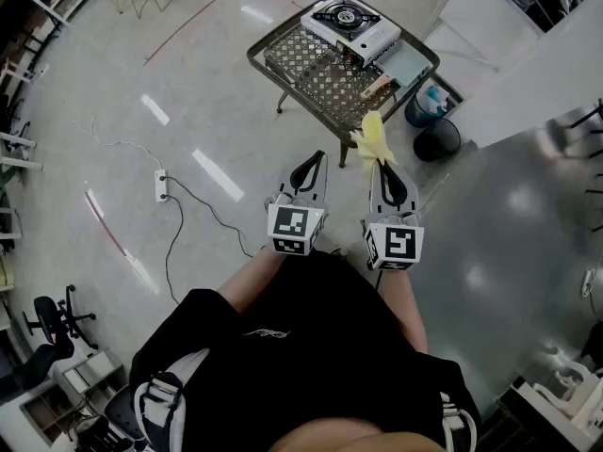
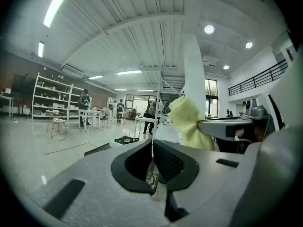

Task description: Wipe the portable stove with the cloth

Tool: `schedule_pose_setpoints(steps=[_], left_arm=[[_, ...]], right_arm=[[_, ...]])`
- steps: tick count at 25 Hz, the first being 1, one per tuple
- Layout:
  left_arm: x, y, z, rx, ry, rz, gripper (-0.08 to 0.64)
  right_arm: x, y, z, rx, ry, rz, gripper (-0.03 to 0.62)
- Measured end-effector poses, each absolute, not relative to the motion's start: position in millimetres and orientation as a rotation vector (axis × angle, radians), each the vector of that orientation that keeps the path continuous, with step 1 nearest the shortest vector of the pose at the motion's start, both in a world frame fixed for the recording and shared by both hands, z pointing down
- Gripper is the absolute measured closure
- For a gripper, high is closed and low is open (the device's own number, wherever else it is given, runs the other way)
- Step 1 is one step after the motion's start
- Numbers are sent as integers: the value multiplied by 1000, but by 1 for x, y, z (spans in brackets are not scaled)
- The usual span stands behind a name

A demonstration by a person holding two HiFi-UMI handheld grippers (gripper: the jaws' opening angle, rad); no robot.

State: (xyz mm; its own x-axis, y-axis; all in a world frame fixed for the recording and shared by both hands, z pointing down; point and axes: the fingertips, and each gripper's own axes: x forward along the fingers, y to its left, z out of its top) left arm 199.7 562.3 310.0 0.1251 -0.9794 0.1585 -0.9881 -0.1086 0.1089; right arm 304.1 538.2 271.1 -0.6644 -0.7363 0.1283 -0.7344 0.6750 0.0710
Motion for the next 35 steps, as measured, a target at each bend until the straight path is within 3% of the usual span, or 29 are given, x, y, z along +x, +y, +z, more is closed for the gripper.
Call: schedule_pose_setpoints(steps=[8,35], left_arm=[[156,570,321,2137,-1997,80,534],[-139,511,362,1929,-1999,17,534]], right_arm=[[248,533,287,1105,-2768,38,575],[-51,449,328,800,-2674,-19,575]])
